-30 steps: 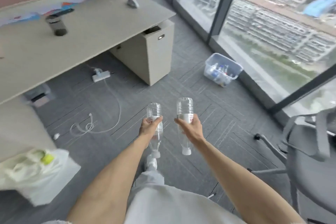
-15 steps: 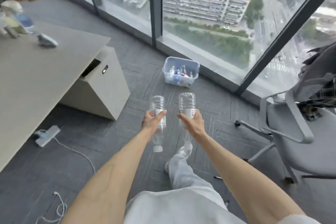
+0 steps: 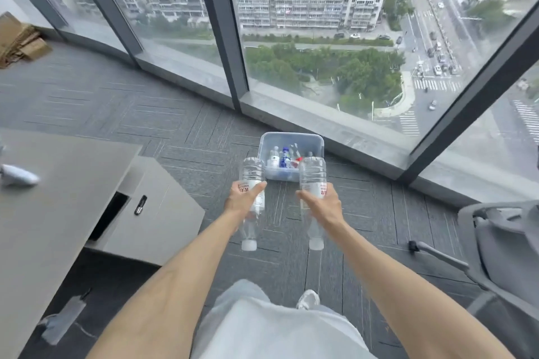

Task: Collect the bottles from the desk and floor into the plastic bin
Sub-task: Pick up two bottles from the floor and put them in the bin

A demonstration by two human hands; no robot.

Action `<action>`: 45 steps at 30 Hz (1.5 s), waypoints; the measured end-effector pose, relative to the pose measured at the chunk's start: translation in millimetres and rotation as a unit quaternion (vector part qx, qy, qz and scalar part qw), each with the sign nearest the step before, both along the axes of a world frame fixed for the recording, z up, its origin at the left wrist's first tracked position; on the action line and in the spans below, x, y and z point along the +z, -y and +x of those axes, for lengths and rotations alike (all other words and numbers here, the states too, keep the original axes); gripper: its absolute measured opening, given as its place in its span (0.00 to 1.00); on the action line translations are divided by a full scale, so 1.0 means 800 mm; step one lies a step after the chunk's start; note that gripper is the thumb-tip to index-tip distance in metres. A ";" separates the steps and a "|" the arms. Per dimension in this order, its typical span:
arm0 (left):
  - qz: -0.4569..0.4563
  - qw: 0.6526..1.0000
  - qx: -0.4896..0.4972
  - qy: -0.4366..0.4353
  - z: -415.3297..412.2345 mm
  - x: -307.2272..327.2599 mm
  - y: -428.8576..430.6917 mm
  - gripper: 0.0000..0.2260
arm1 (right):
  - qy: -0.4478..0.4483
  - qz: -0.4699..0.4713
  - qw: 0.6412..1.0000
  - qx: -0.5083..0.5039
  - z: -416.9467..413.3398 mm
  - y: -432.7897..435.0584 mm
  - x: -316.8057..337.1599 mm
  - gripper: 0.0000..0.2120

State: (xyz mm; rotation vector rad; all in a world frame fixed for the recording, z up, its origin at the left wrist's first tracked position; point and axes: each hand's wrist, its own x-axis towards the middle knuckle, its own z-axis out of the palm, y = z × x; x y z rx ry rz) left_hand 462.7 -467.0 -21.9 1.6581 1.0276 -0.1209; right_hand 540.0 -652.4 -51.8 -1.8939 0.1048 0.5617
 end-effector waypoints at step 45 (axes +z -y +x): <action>-0.099 0.976 -0.005 -0.195 0.592 -0.464 -0.260 0.35 | -0.205 -0.240 0.948 0.030 0.651 -0.251 -0.523 0.40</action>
